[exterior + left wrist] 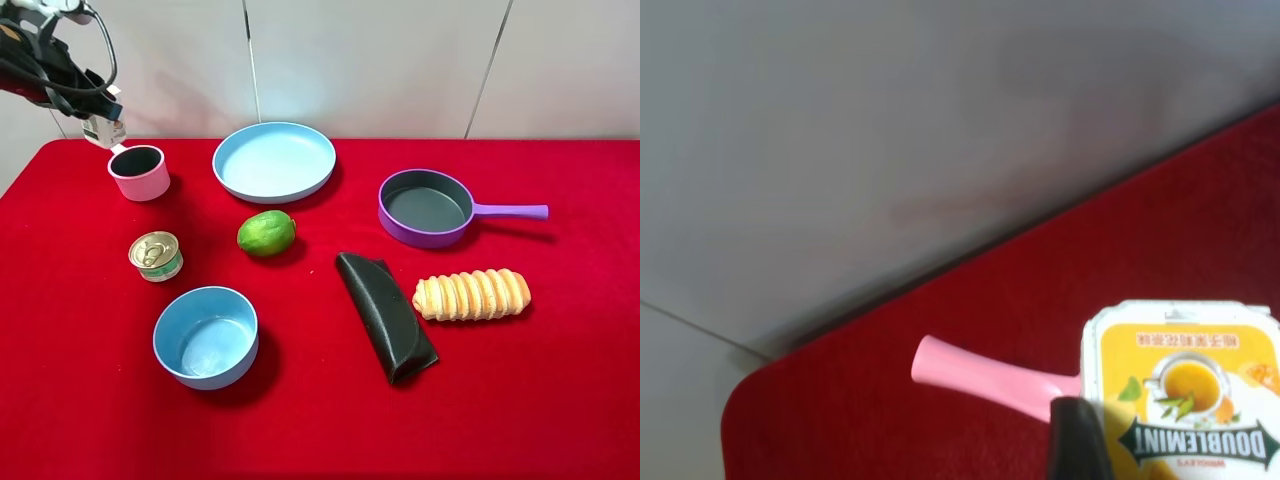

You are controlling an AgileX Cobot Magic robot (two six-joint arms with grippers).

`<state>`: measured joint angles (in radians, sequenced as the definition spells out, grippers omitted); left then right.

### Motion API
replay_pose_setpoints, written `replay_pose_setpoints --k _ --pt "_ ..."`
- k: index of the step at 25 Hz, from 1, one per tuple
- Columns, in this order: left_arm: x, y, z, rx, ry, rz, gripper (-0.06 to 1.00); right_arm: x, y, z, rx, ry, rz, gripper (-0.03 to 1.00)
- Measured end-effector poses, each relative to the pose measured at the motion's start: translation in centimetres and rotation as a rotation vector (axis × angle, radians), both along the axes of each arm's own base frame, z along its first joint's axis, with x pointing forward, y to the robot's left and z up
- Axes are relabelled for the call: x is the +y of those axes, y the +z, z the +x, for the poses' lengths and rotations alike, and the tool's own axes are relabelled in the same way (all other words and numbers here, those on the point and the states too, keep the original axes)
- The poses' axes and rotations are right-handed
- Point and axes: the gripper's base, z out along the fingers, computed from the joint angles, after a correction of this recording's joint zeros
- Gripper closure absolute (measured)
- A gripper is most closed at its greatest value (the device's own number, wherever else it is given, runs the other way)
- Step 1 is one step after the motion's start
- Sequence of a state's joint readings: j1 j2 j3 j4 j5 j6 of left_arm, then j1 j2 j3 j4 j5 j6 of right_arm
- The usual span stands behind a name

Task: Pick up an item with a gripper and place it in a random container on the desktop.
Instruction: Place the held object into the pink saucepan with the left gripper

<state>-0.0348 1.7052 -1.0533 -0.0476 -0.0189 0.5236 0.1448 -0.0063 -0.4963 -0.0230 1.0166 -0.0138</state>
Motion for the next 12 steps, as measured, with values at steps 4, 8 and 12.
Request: replay_pose_setpoints --k 4,8,12 --pt "0.0 -1.5 0.7 0.003 0.003 0.003 0.48 0.0 0.0 0.0 0.0 0.0 0.0 0.27" --pt "0.0 -2.4 1.1 0.003 0.005 0.005 0.48 0.0 0.0 0.0 0.0 0.0 0.0 0.27" --pt "-0.2 -3.4 1.5 0.001 0.003 0.006 0.48 0.0 0.0 0.0 0.0 0.0 0.0 0.27"
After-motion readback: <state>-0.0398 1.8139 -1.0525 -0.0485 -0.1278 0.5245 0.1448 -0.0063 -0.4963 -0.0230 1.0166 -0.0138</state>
